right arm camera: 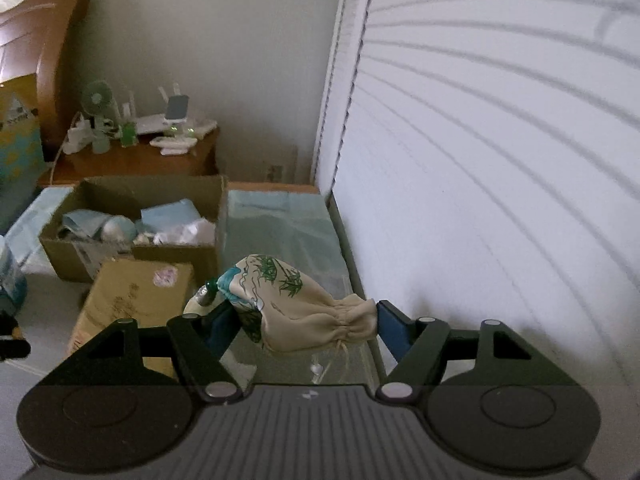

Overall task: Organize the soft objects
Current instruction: 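Carry the cream pouch into the box and open the right gripper while the left holds the orange piece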

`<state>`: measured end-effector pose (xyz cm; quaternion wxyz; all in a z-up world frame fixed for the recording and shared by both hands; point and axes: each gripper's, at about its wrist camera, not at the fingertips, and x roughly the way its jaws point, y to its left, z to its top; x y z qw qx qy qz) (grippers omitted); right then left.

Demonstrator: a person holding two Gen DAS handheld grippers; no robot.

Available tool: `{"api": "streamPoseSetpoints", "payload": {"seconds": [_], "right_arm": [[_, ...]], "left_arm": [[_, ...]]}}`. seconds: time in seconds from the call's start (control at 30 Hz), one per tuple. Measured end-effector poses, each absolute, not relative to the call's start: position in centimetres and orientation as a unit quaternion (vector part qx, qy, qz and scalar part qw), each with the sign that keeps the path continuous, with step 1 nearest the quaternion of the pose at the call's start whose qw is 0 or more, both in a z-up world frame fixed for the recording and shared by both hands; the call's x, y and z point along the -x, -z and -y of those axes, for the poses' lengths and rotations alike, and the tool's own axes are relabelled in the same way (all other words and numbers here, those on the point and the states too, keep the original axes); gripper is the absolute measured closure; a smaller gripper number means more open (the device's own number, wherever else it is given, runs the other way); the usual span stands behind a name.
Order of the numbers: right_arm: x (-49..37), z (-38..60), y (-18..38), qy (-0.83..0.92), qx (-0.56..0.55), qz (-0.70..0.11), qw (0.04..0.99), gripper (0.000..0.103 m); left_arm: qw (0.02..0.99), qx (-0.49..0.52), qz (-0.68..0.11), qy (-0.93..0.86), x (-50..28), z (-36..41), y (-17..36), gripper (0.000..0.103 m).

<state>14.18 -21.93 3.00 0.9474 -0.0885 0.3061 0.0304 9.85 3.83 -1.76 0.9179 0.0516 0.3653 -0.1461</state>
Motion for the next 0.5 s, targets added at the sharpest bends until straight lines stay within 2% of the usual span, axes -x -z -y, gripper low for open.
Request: {"api": "streamPoseSetpoints", "payload": {"seconds": [0.5], "right_arm": [[-16.7, 17.7, -10.1, -0.106, 0.094, -0.266, 0.954, 0.026]], "left_arm": [[0.922, -0.034, -0.357, 0.145, -7.8, -5.0, 2.0, 0.080]]}}
